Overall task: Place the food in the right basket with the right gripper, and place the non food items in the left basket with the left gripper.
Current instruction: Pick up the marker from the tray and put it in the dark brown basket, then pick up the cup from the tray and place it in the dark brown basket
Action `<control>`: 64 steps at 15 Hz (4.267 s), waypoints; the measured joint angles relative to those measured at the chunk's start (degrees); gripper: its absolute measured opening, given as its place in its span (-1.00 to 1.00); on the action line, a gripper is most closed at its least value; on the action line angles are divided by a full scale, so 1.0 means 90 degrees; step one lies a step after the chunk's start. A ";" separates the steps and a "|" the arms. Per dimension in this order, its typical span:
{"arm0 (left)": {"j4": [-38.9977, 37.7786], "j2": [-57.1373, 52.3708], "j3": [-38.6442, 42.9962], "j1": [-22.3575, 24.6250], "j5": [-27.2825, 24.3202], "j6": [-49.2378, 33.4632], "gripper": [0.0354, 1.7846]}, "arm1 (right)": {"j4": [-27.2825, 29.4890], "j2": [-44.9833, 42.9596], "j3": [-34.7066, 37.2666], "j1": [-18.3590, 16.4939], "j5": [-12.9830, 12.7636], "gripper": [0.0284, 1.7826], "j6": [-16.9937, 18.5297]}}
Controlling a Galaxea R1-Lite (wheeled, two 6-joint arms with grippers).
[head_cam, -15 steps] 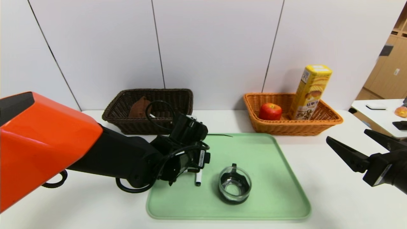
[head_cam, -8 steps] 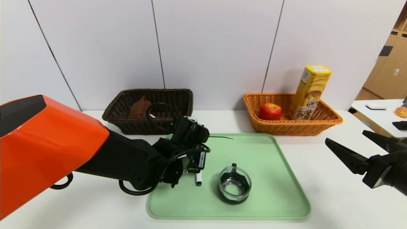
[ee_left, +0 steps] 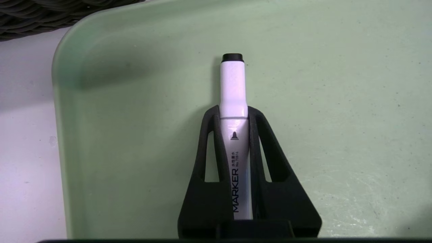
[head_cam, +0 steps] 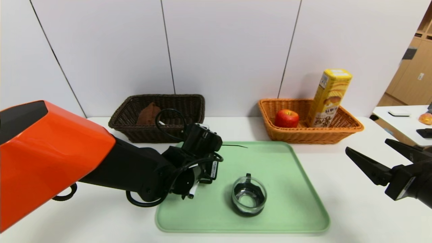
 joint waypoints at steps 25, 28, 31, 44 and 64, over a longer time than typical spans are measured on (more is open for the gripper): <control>-0.2682 -0.0680 -0.0924 0.2549 -0.1005 0.1795 -0.81 | -0.0089 0.0024 -0.0007 0.0000 0.0012 0.90 0.0057; -0.3306 0.0054 -0.1184 0.2724 -0.1004 0.1791 -0.81 | -0.0291 0.0012 -0.0085 0.0000 0.0009 0.90 0.0051; -0.3539 0.0501 -0.1365 0.2853 -0.1004 0.1806 -0.81 | -0.0335 -0.0037 -0.0065 0.0000 0.0009 0.90 0.0045; -0.3845 0.0051 -0.1215 0.2421 -0.1017 0.1766 0.49 | -0.0283 -0.0129 0.0005 -0.0019 0.0022 0.90 0.0042; -0.5144 -0.3298 0.4402 -0.0630 -0.4108 0.1628 0.87 | -0.0282 -0.0156 0.0223 -0.0016 0.0022 0.90 0.0042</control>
